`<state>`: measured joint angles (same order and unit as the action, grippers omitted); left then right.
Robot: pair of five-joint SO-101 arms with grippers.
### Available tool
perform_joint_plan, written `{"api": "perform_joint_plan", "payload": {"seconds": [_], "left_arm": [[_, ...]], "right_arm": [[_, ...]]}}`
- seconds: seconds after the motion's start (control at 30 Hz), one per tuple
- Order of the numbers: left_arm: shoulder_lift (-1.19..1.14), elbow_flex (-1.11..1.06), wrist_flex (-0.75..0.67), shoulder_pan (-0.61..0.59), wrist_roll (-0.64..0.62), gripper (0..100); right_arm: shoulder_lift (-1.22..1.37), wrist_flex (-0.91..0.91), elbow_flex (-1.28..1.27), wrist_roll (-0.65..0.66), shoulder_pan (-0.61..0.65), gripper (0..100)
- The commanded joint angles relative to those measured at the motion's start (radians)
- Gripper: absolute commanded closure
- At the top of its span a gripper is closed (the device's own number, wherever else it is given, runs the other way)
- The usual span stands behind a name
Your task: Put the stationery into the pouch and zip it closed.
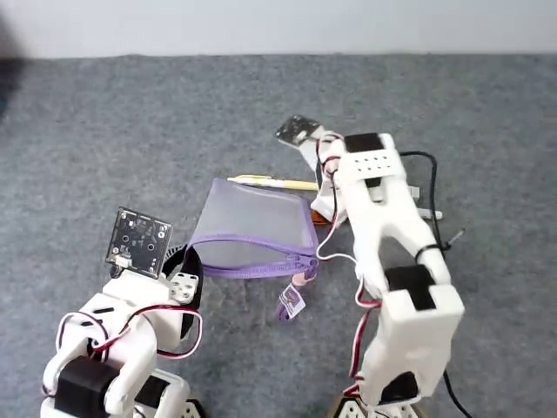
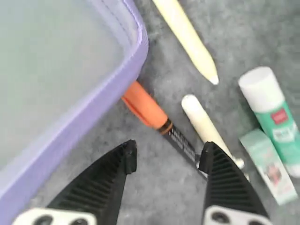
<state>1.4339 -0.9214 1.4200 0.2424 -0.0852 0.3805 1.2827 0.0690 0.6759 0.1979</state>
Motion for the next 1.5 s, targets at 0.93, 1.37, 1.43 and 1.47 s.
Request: {"api": "perform_joint_plan", "payload": {"seconds": [0.93,1.37,1.43,1.47], "left_arm": [[-0.017,0.001,-0.002,-0.006,0.003,99],[-0.018,0.001,-0.025,-0.002,0.003,99],[-0.018,0.001,-0.026,-0.002,0.003,99],[-0.018,0.001,-0.028,-0.002,0.003,99]], "right_arm": [[0.127,0.094,0.169,0.012,-0.019,99.1],[0.137,0.125,0.167,-0.138,0.097,85.1],[0.17,0.11,0.17,-0.137,0.099,87.8],[0.188,0.099,0.17,-0.137,0.094,89.6]]}}
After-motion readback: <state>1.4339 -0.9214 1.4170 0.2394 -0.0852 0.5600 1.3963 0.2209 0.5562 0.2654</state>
